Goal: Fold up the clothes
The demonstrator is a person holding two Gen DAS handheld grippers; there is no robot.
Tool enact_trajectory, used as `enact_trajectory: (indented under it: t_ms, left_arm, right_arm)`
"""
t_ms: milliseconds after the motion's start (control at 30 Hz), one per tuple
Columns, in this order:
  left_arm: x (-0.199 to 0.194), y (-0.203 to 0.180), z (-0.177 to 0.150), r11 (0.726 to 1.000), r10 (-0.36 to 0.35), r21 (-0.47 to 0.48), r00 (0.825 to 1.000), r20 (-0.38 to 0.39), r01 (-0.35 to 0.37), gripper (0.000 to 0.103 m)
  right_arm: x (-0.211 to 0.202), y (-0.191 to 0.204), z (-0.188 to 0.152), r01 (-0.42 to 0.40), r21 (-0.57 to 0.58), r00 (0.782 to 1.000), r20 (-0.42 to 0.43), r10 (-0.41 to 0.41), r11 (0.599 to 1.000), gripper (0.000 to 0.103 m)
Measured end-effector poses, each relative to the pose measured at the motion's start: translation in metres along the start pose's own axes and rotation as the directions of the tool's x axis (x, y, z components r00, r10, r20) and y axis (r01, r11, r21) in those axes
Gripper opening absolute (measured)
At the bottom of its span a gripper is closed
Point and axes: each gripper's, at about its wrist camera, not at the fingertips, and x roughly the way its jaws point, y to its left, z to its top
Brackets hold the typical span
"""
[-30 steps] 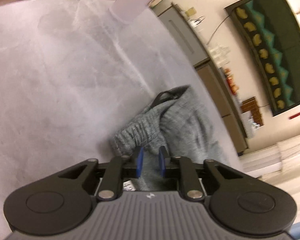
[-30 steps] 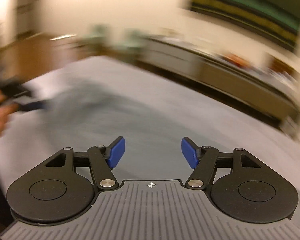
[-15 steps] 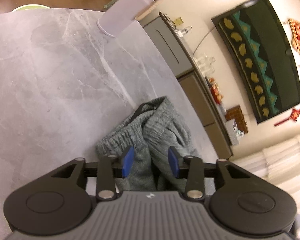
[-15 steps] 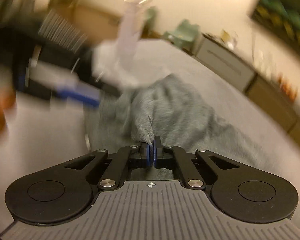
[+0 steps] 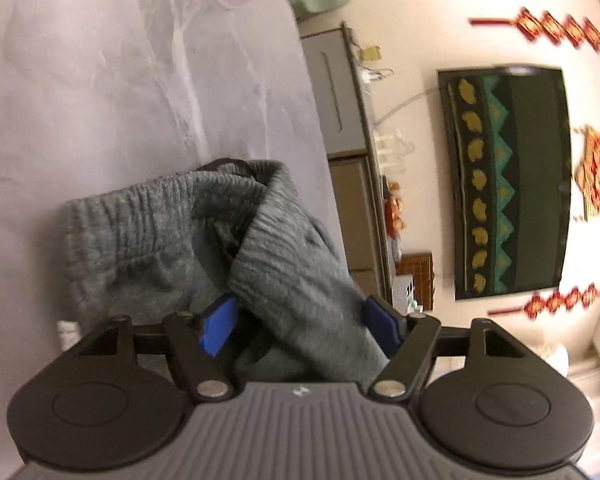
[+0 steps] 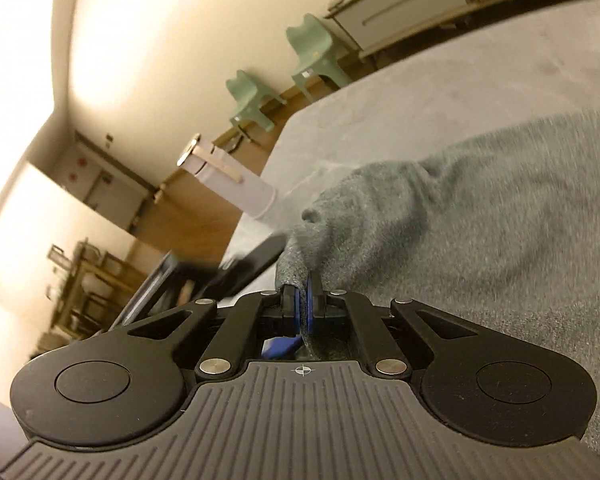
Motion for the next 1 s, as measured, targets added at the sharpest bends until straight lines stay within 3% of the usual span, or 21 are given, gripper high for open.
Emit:
enact_trajectory:
  t_ms: [100,167,267,433,667,733,800,867,900,1000]
  left_arm:
    - [0.0,0.0,0.009,0.999,-0.053,0.016,0.998,0.045,0.052,0.042]
    - [-0.014,-0.004,0.016,0.993,-0.107,0.057,0.989,0.101,0.102,0.04]
    - [-0.028,-0.005,0.02,0.988,-0.124,0.104,0.985,0.123,0.111,0.043]
    - [-0.03,0.015,0.005,0.997,-0.061,0.051,0.996,0.071,0.058,0.047]
    - [-0.012,0.008,-0.016,0.997,-0.049,0.059,0.998,0.044,0.047,0.066]
    - [-0.002,0.006,-0.011,0.997,-0.056,0.055,0.998,0.033,0.054,0.06]
    - [-0.002,0.001,0.0,0.992,-0.089,0.089,0.995,0.052,0.084,0.029]
    - [-0.017,-0.009,0.01,0.981,-0.125,0.163,0.987,0.097,0.108,0.019]
    - [-0.029,-0.013,0.012,0.972,-0.145,0.201,0.982,0.119,0.119,0.017]
    - [-0.063,-0.011,0.015,0.958,-0.127,0.275,0.98,0.156,0.081,0.016]
  right_arm:
    - [0.005,-0.004,0.003,-0.001,0.004,1.0,-0.002,0.001,1.0,0.003]
    - [0.011,-0.003,0.004,0.002,-0.009,1.0,-0.005,-0.002,1.0,0.003]
    - [0.016,-0.001,0.001,0.019,-0.053,1.0,-0.007,-0.019,0.998,0.002]
    - [0.022,0.0,0.0,0.031,-0.068,0.999,-0.015,-0.032,0.997,0.002]
    - [0.012,-0.004,0.009,-0.019,-0.014,1.0,-0.011,0.019,1.0,0.003]
    - [0.01,-0.006,0.01,-0.035,0.001,0.999,-0.018,0.035,0.999,0.003]
    - [0.008,-0.009,0.008,-0.039,0.0,0.999,-0.026,0.039,0.999,0.003]
    - [0.006,-0.013,0.004,-0.037,-0.011,0.999,-0.034,0.036,0.999,0.005]
    - [0.0,-0.013,0.001,-0.031,-0.045,0.999,-0.032,0.029,0.999,0.011]
    - [-0.018,-0.014,-0.01,-0.01,-0.15,1.0,-0.022,0.007,0.989,0.043]
